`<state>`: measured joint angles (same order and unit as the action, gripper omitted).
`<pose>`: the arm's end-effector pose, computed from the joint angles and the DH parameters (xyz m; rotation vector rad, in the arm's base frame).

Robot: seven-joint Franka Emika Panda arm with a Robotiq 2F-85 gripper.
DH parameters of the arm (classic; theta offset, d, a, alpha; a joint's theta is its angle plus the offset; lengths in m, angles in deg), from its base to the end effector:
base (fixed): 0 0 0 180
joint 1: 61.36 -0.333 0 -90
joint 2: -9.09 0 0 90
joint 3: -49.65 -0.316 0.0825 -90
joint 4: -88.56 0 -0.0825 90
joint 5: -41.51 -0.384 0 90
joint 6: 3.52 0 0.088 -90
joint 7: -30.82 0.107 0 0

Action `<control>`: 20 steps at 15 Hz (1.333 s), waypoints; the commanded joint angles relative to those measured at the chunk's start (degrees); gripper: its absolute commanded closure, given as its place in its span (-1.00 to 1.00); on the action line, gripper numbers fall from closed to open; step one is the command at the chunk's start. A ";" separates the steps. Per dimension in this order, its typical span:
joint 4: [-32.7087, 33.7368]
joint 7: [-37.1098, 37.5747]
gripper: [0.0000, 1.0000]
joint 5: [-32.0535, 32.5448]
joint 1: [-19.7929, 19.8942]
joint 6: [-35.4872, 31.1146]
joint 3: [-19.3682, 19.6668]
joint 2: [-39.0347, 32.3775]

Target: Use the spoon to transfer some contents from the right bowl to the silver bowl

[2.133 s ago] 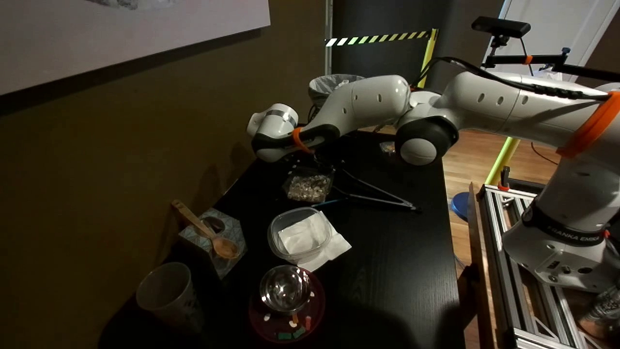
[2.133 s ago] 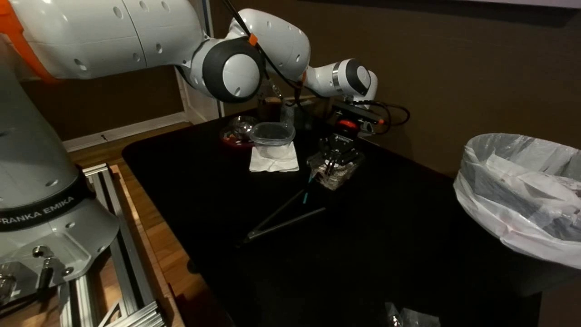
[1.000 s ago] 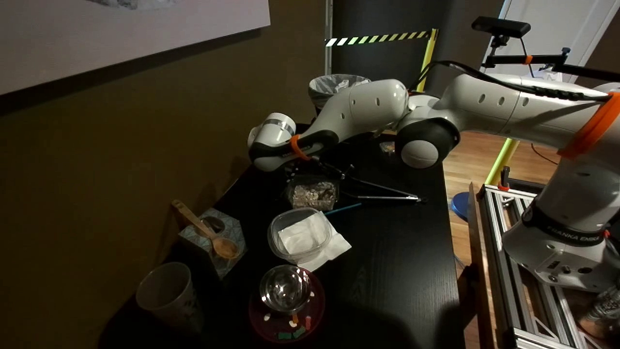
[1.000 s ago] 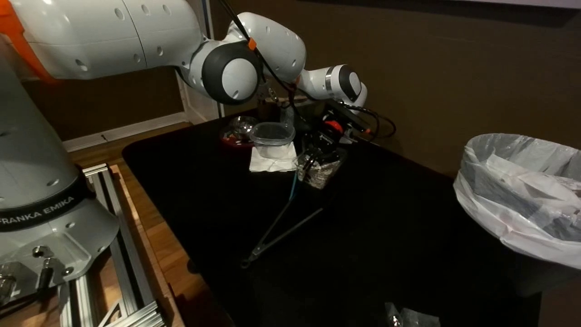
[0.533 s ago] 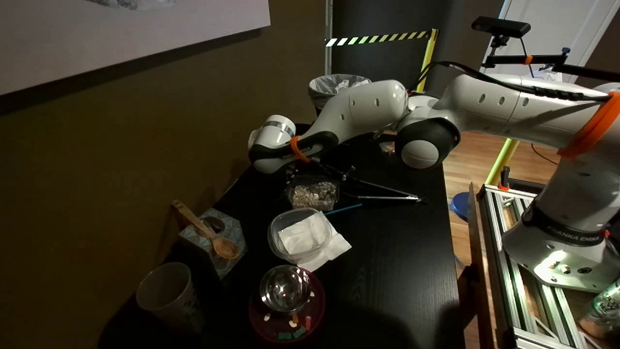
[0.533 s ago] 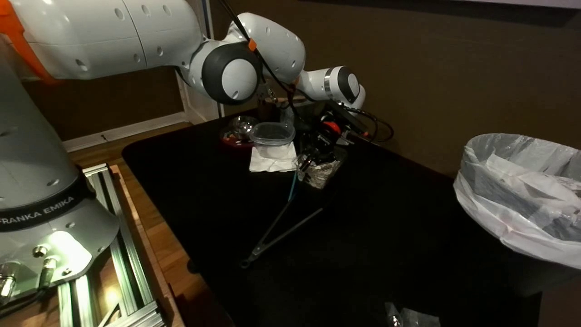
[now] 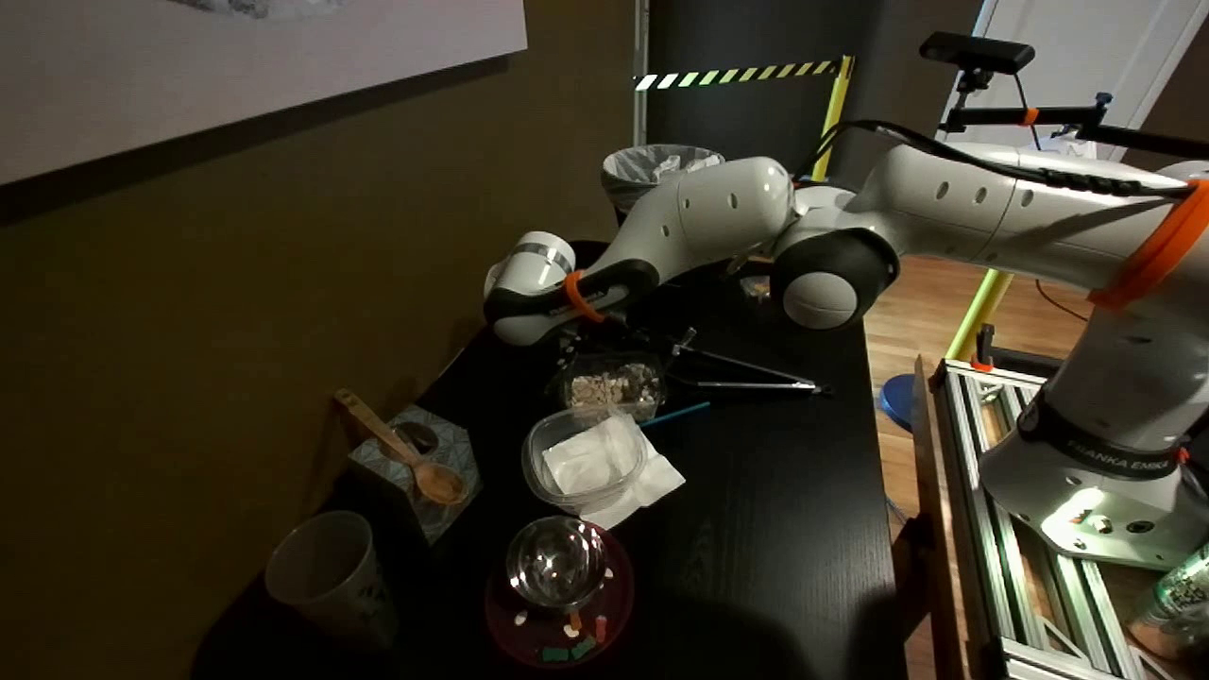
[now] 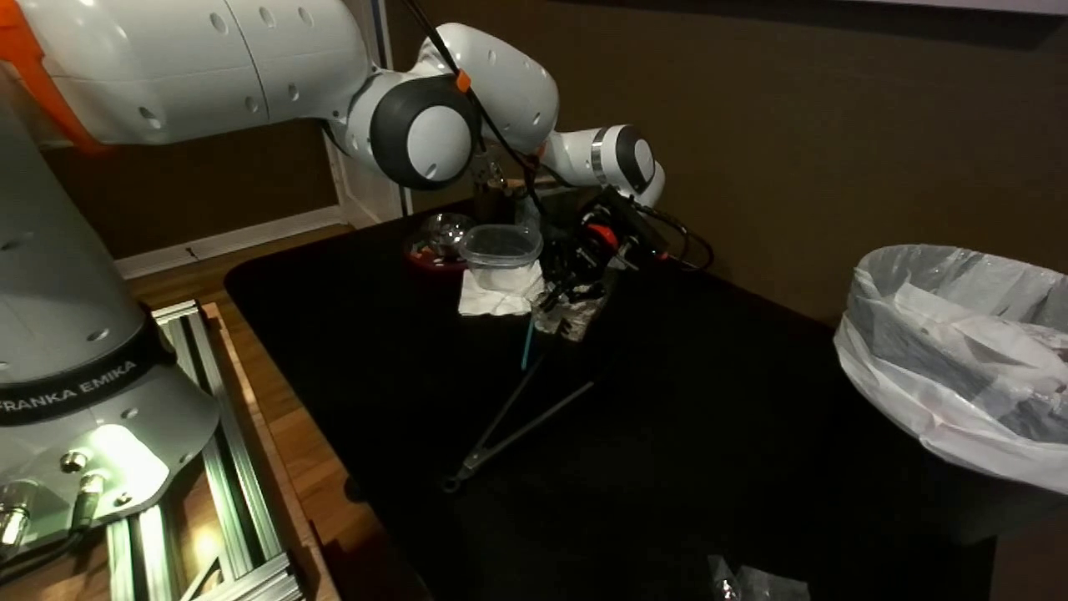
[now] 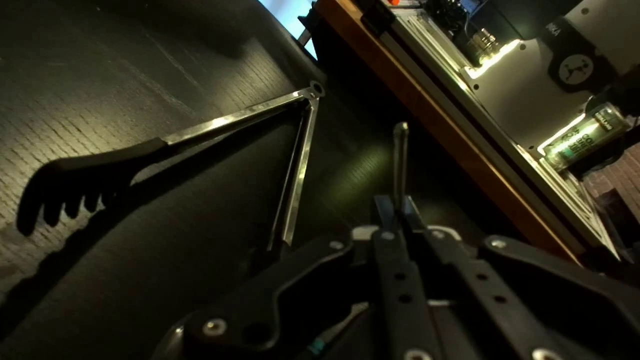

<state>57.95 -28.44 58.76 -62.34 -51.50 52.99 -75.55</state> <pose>0.6434 -0.0485 0.0772 -2.1306 -1.1007 1.6419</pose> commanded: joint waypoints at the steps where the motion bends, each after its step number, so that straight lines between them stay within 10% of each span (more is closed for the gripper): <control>1: -4.73 -3.97 0.98 -2.38 0.32 0.00 0.44 2.40; 20: -7.08 -11.94 0.98 -12.53 8.16 0.00 -3.94 7.84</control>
<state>54.51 -38.05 48.39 -55.15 -51.50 49.66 -70.74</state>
